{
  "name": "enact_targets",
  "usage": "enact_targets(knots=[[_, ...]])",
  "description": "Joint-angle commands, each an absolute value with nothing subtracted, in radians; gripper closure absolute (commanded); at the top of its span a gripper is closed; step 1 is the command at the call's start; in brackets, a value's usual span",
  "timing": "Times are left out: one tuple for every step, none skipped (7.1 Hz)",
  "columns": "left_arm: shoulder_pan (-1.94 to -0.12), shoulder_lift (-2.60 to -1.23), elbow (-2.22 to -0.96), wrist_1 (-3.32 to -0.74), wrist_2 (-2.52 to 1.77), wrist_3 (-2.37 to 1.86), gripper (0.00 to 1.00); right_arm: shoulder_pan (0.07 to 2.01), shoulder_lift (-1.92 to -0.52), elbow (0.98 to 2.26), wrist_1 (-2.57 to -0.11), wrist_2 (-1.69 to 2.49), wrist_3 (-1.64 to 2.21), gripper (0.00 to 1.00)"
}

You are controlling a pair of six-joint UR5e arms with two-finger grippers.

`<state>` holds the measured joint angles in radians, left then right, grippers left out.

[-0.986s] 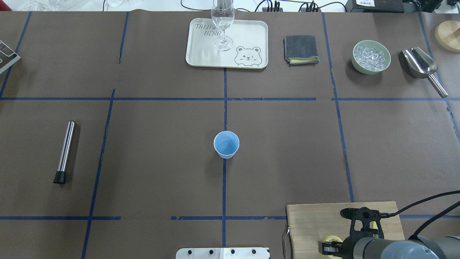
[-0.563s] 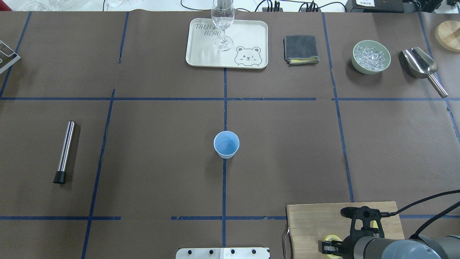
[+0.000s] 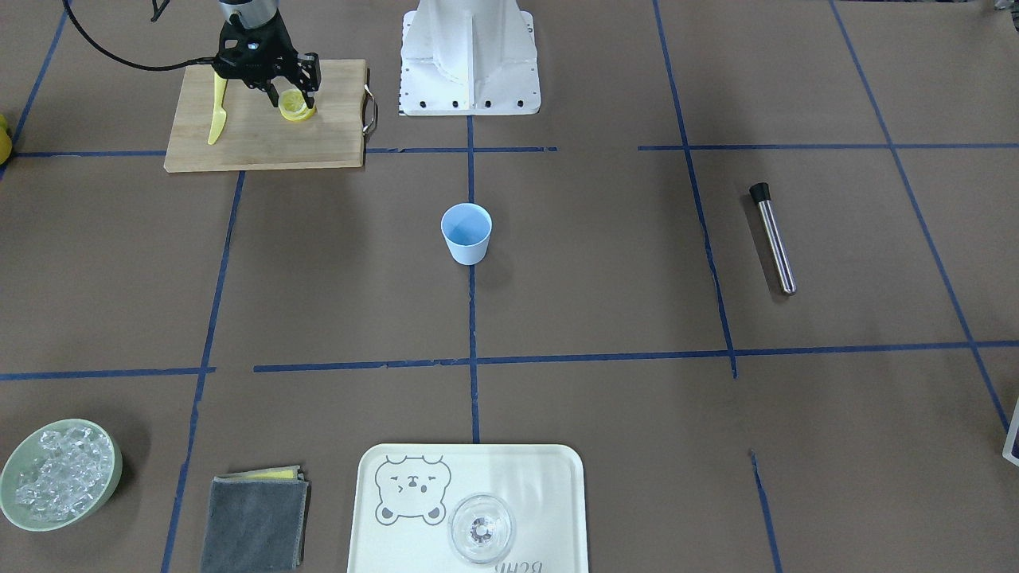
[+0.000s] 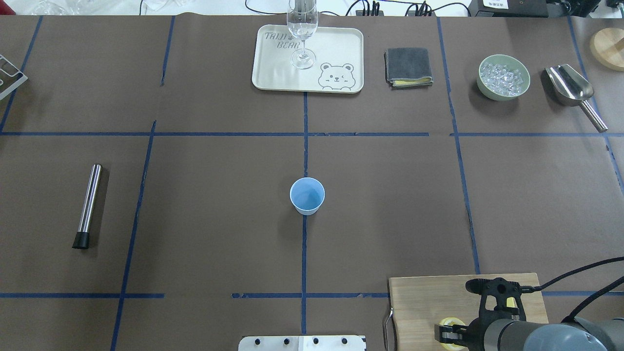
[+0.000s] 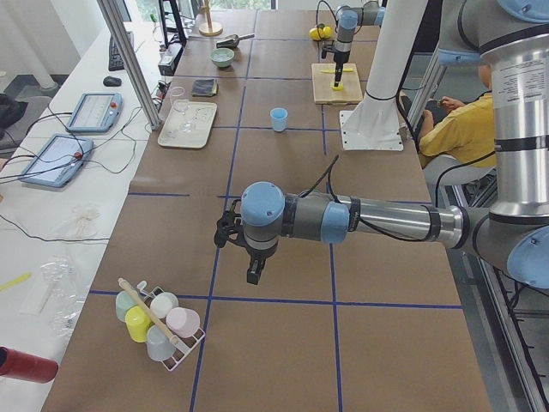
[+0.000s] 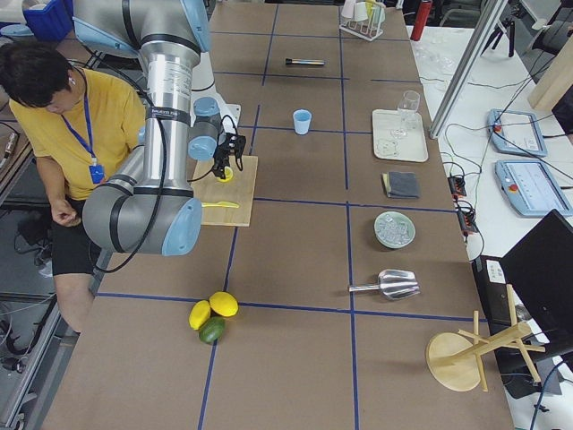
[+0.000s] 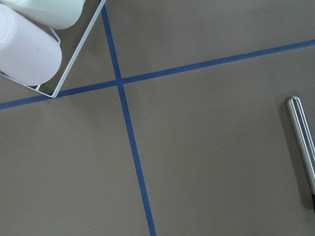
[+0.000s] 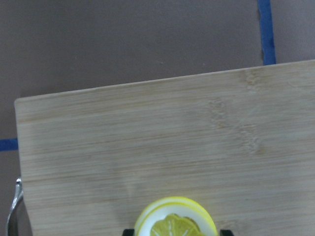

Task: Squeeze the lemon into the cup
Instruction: 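Close the right gripper on the lemon slice and lift it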

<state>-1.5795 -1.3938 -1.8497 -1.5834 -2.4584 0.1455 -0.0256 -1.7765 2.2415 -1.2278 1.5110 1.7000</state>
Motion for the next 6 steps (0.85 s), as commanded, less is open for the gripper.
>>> enact_targets(knots=[[-1.580, -1.393, -1.850, -1.583, -2.459, 0.146, 0.00, -0.025, -1.779, 2.264, -1.252, 1.511, 1.706, 0.36], [-1.580, -1.393, -1.851, -1.583, -2.459, 0.146, 0.00, -0.022, -1.781, 2.305, -1.296, 1.512, 1.706, 0.36], [-1.578, -1.393, -1.852, -1.585, -2.459, 0.146, 0.00, -0.012, -1.779, 2.328, -1.322, 1.513, 1.706, 0.36], [-1.578, -1.393, -1.852, -1.583, -2.459, 0.146, 0.00, 0.018, -1.772, 2.332, -1.321, 1.514, 1.706, 0.36], [-1.578, -1.393, -1.852, -1.583, -2.459, 0.146, 0.00, 0.049, -1.743, 2.332, -1.321, 1.519, 1.704, 0.36], [-1.578, -1.391, -1.852, -1.583, -2.470, 0.146, 0.00, 0.082, -1.692, 2.329, -1.322, 1.526, 1.704, 0.36]])
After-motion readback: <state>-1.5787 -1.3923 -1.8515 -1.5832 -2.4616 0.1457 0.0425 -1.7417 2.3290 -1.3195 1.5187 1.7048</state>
